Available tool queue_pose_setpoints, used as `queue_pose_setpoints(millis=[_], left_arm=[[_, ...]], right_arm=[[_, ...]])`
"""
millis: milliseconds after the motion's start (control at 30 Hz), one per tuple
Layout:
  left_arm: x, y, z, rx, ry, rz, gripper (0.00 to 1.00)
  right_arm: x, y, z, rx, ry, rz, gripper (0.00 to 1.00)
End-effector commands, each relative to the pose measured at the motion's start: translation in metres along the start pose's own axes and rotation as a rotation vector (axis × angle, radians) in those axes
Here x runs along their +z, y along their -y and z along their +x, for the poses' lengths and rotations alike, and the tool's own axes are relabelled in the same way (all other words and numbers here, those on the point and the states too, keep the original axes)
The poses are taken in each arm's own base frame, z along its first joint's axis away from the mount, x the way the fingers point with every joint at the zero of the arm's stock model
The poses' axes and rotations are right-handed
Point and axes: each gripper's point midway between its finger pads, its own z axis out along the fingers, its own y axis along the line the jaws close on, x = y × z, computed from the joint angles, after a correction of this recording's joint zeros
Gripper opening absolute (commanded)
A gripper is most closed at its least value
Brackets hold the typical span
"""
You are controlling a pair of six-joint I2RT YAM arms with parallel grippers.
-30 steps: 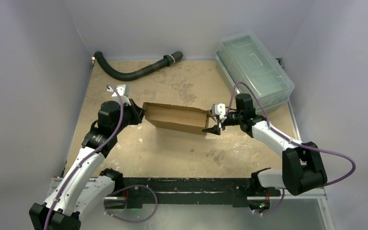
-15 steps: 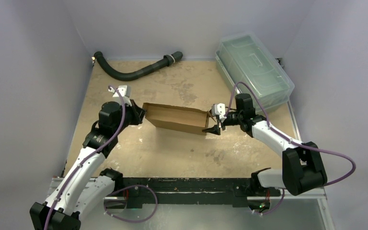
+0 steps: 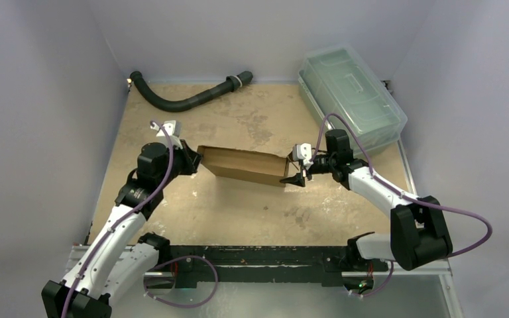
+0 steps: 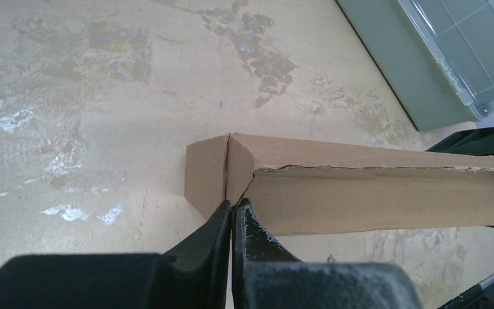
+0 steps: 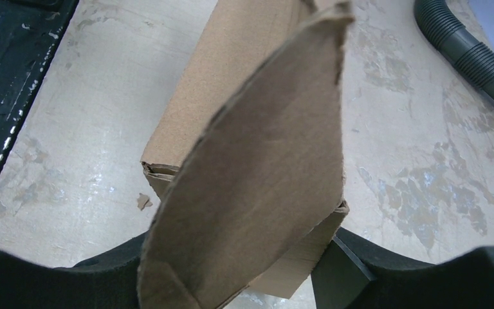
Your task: Fold the paper box
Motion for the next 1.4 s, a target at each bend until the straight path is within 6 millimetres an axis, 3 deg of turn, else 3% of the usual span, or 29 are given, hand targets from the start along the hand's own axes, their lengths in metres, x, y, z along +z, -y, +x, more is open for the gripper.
queue_pose_setpoints(millis=[0, 267, 800, 1000, 1200, 1367], left_arm=[[-0.005, -0.019, 0.033, -0.048, -0.096, -0.081, 0.00], [-0.005, -0.021, 0.042, -0.073, -0.123, -0.087, 0.00], [0.000, -0.017, 0.034, -0.062, -0.122, -0.078, 0.02], [0.005, -0.016, 0.029, -0.057, -0.120, -0.084, 0.00], [0.008, -0.017, 0.027, -0.056, -0.121, -0.090, 0.00], [0.011, -0.016, 0.024, -0.050, -0.123, -0.089, 0.00]], right_arm=[[-0.004, 0.007, -0.010, -0.033, -0.003, 0.011, 0.48], [-0.004, 0.007, -0.010, -0.037, -0.005, 0.012, 0.49], [-0.005, 0.008, -0.011, -0.034, -0.010, 0.020, 0.57], [-0.005, 0.009, -0.010, -0.025, -0.016, 0.026, 0.69], [-0.009, 0.014, -0.015, -0.022, -0.027, 0.057, 0.90], [-0.012, 0.017, -0.021, -0.027, -0.026, 0.071, 0.99]])
